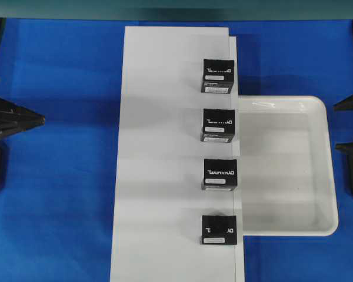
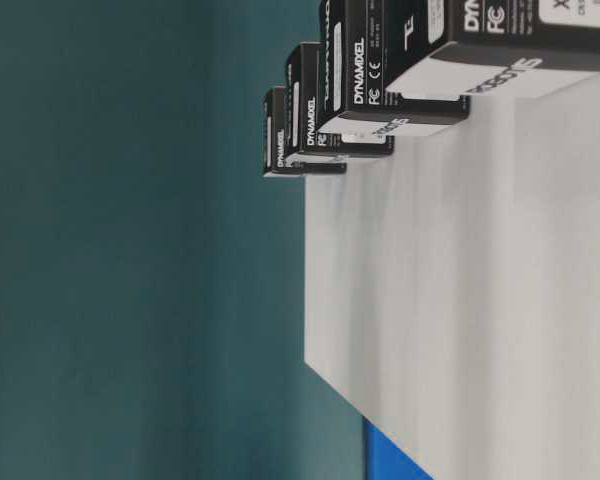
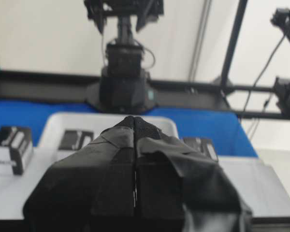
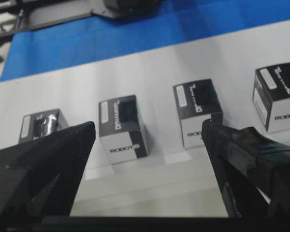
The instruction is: Place the box from the white plastic tray onto the white base.
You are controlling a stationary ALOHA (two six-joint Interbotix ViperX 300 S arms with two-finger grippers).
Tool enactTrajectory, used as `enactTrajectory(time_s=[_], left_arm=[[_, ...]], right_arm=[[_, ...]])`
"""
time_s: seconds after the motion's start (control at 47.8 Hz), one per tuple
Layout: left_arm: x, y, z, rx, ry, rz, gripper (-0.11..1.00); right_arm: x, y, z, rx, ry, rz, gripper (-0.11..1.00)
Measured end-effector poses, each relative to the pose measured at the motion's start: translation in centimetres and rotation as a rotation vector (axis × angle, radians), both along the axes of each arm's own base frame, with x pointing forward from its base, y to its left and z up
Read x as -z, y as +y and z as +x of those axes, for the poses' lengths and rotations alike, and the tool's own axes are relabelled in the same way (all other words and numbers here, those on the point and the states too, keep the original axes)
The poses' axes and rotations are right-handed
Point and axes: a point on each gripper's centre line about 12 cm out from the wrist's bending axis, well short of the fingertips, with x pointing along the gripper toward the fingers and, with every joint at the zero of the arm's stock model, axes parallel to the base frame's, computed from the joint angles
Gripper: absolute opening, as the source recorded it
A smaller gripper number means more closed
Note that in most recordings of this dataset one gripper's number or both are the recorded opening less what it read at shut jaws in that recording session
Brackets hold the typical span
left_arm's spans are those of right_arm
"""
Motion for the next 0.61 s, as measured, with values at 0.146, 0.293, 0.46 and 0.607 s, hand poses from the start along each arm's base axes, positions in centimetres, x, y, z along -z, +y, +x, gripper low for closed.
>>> enactTrajectory(time_s=[0.146,0.293,0.46,0.607], left_arm=[[1.1,-0.9,-0.4,0.047,0.077,-0.007,-0.07],[1.6,-1.7,-0.9,0.097,0.112,-0.012,-0.07],[1.3,-1.8,-1.5,0.105,0.101,-0.013,-0.07],[1.3,-1.8,-1.9,0.105,0.100,-0.014,-0.07]], right_arm=[[0.0,0.0,0.0,-0.001,-0.001,-0.004,0.99],[0.1,0.0,0.0,-0.002,0.002,-0.010,0.99],[0.1,0.0,0.0,-0.006,0.001,-0.029,0.99],[-0.1,0.1,0.0,-0.014,-0.018,-0.036,0.99]])
